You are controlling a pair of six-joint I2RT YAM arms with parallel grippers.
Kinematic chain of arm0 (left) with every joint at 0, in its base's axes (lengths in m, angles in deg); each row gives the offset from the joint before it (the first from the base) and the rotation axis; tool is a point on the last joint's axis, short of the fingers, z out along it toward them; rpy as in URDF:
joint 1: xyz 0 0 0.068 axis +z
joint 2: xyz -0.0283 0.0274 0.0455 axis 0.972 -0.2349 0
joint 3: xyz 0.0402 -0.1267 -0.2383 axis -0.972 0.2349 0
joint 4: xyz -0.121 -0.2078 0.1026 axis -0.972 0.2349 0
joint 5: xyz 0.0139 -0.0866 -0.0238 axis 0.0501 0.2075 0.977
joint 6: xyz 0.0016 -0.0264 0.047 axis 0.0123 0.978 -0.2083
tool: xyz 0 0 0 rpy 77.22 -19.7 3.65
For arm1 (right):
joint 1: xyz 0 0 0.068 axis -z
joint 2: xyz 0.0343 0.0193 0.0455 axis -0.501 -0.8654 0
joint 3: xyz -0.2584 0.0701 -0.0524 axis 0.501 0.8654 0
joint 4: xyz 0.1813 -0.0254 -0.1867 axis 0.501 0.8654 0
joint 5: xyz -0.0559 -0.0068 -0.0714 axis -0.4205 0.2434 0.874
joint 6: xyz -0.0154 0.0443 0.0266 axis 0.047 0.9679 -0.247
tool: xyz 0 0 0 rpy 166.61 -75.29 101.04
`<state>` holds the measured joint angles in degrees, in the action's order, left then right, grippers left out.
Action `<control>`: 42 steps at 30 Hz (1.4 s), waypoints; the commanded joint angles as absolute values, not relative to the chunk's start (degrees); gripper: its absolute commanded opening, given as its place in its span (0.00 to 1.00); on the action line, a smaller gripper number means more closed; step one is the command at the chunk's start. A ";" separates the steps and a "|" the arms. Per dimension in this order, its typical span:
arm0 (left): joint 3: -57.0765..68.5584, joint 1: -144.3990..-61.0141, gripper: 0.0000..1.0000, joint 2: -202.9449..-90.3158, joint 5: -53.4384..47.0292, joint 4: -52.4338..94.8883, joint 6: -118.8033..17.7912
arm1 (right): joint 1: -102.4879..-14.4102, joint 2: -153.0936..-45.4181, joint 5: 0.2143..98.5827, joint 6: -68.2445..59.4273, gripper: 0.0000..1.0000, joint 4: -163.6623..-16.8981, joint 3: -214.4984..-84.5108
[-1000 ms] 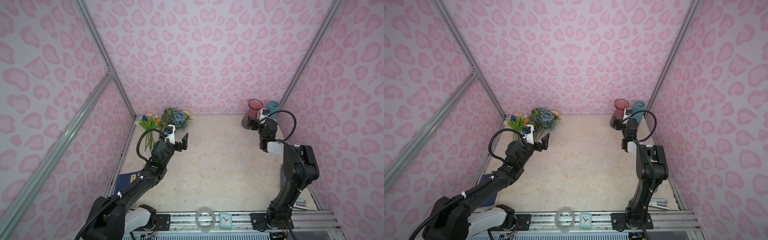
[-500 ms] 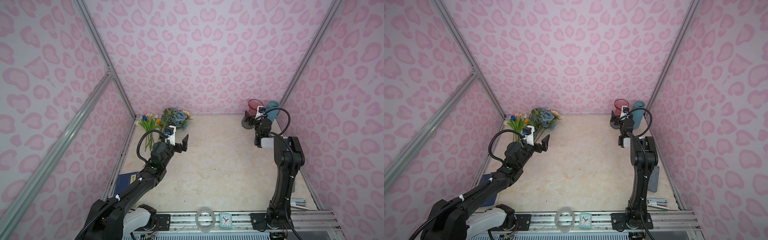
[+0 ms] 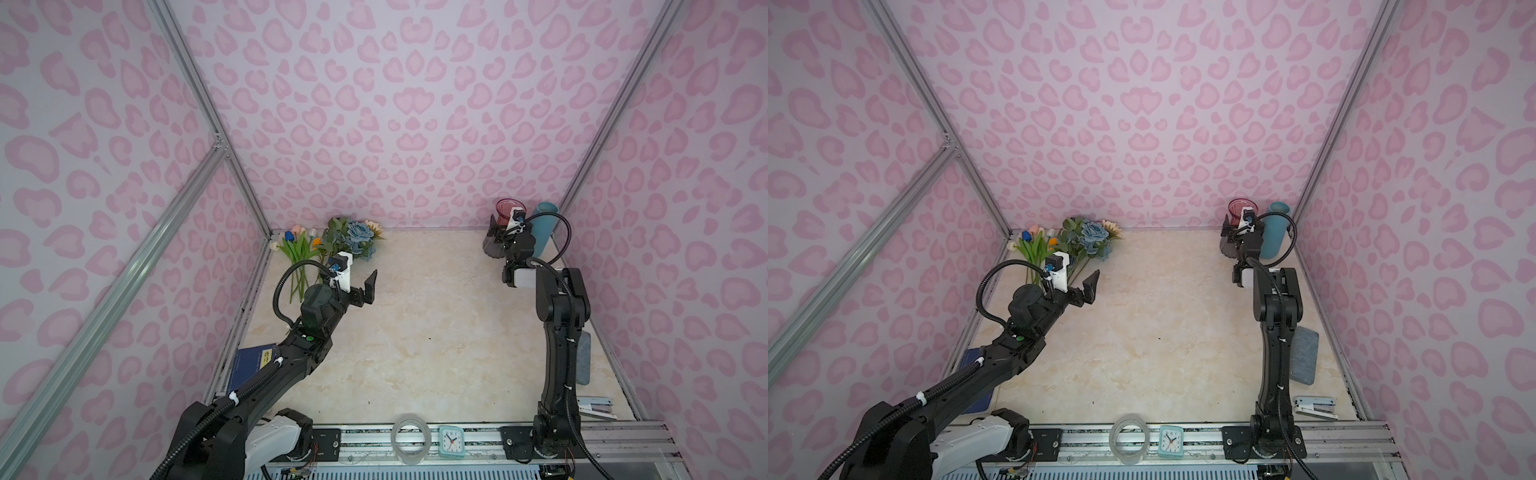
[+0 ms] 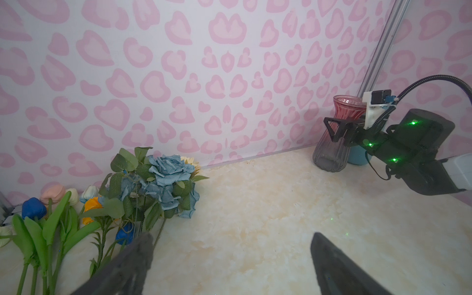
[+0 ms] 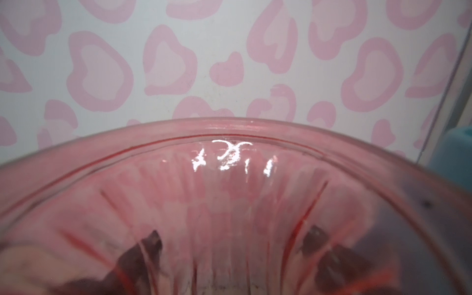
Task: Arrange the flowers into the vase
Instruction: 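Grasp the pink glass vase with the right gripper while the left gripper rises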
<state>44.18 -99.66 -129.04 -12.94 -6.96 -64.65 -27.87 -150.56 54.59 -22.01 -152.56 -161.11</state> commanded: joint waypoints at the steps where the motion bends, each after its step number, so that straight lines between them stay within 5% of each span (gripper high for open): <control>1: 44.14 -99.69 0.97 -128.06 -12.08 -6.61 -65.51 | -27.70 -153.05 55.31 -23.26 0.98 -154.48 -163.33; 8: 46.33 -99.63 0.97 -124.75 -13.92 -5.18 -66.22 | -27.52 -156.24 52.73 -23.07 0.94 -154.17 -168.01; 20: 47.57 -99.64 0.97 -122.61 -15.35 -3.56 -66.06 | -27.52 -156.87 49.44 -22.81 0.66 -155.37 -168.56; 35: 47.46 -99.65 0.97 -122.35 -17.00 -3.38 -65.53 | -27.61 -152.50 44.70 -22.63 0.48 -161.78 -159.81; 42: 47.85 -99.61 0.97 -123.02 -23.94 -3.42 -63.57 | -30.37 -144.05 38.68 -21.66 0.27 -163.50 -149.52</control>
<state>47.46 -99.66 -122.64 -19.17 -2.10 -64.74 -28.70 -146.50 43.59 -21.49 -160.24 -152.43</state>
